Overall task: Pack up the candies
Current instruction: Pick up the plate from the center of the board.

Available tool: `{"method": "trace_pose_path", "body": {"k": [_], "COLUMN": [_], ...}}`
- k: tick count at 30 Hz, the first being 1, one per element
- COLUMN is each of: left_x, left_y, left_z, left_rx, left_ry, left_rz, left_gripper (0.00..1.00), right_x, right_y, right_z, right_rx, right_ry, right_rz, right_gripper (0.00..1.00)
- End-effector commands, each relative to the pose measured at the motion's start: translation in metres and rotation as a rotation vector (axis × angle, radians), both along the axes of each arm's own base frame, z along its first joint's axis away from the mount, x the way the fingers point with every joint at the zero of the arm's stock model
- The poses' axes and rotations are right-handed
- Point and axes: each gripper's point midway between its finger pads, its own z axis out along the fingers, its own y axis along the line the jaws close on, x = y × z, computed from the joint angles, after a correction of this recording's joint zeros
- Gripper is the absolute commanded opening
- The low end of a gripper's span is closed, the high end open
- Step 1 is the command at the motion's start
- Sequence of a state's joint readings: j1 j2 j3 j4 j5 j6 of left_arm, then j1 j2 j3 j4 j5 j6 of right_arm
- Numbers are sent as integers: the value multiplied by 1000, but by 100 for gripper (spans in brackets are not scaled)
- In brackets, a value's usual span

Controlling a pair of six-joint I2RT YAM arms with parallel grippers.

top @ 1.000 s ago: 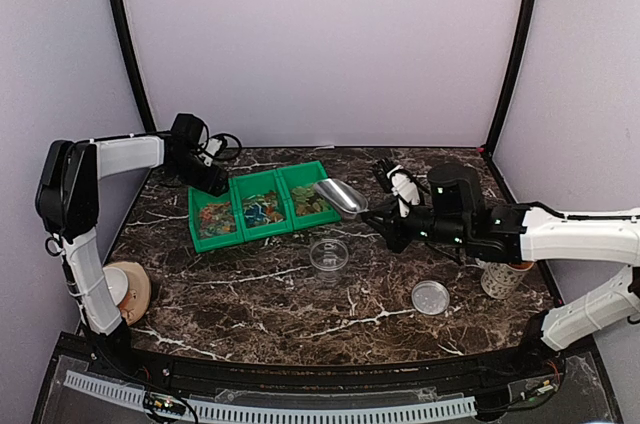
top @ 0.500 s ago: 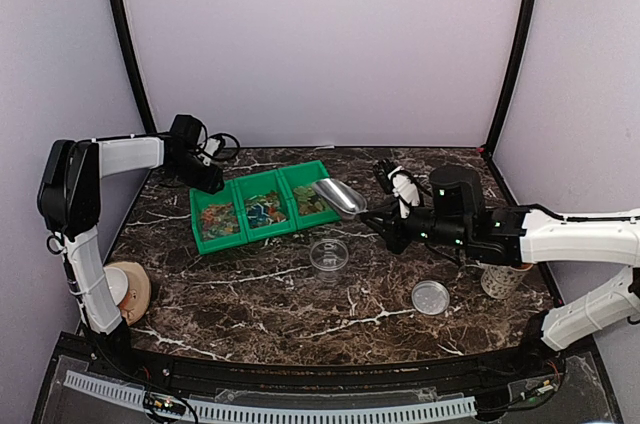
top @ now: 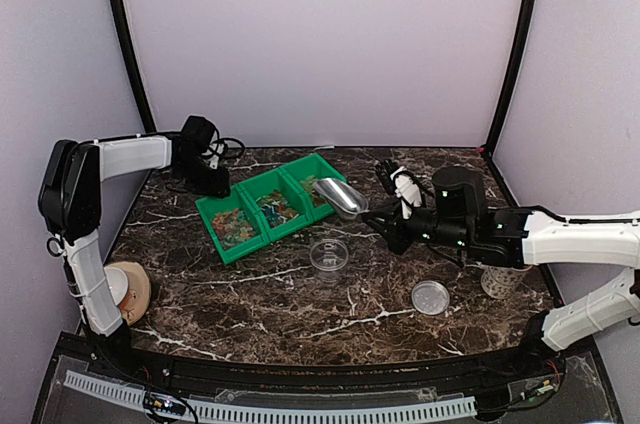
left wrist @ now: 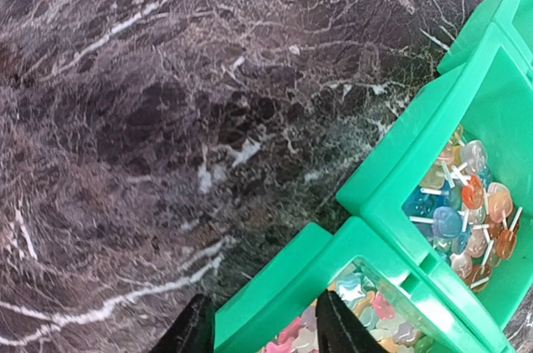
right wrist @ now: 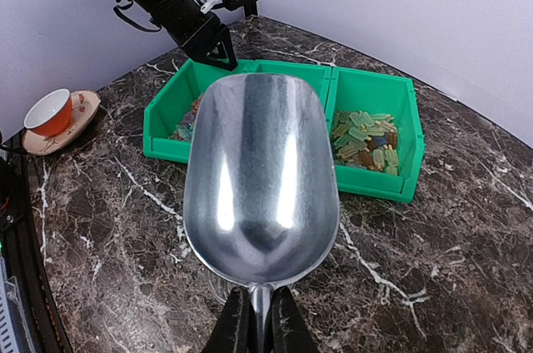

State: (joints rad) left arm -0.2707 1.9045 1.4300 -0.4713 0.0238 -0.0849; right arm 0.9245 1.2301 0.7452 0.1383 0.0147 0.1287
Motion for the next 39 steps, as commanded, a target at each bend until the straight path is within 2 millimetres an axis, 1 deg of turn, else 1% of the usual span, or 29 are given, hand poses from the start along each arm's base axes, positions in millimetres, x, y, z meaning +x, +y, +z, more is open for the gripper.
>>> {"method": "trace_pose_path", "body": {"k": [1, 4, 7, 11, 14, 17, 19, 22, 25, 29, 30, 32, 35, 37, 39], "left_x": [-49, -59, -65, -64, -63, -61, -57, -51, -44, -36, -35, -32, -33, -35, -38], "left_y": [0, -8, -17, -15, -19, -22, -19, -17, -19, -23, -24, -27, -31, -32, -33], "left_z": [-18, -12, -2, 3, 0, -10, -18, -22, -25, -26, -26, -26, -29, -32, -34], "left_rx": [27, 10, -25, -12, -18, -11, 25, 54, 64, 69, 68, 62, 47, 42, 35], "left_ry": [152, 148, 136, 119, 133, 157, 167, 171, 167, 173, 171, 167, 179, 192, 203], "left_rz": [56, 36, 7, -9, -28, -42, -46, -53, -66, -87, -91, -101, -120, -128, -133], "left_gripper": [44, 46, 50, 56, 60, 61, 61, 61, 59, 54, 53, 46, 39, 38, 35], "right_x": [3, 3, 2, 1, 0, -1, -1, -2, -3, -3, -3, -4, -5, -5, -5], "right_y": [1, 2, 3, 5, 5, 4, 4, 5, 6, 6, 6, 7, 7, 7, 7], "right_z": [21, 20, 19, 17, 18, 19, 20, 20, 19, 19, 19, 19, 19, 19, 19], "right_rx": [66, 64, 63, 60, 60, 62, 65, 67, 66, 66, 66, 68, 67, 67, 70], "right_ry": [-55, -52, -54, -53, -57, -61, -65, -64, -61, -60, -59, -60, -58, -57, -58], "right_rz": [1, 6, 13, 27, 31, 34, 37, 44, 50, 53, 55, 58, 61, 62, 65], "right_gripper": [0, 0, 0, 0, 0, 0, 0, 0, 0, 0, 0, 0, 0, 0, 0]}}
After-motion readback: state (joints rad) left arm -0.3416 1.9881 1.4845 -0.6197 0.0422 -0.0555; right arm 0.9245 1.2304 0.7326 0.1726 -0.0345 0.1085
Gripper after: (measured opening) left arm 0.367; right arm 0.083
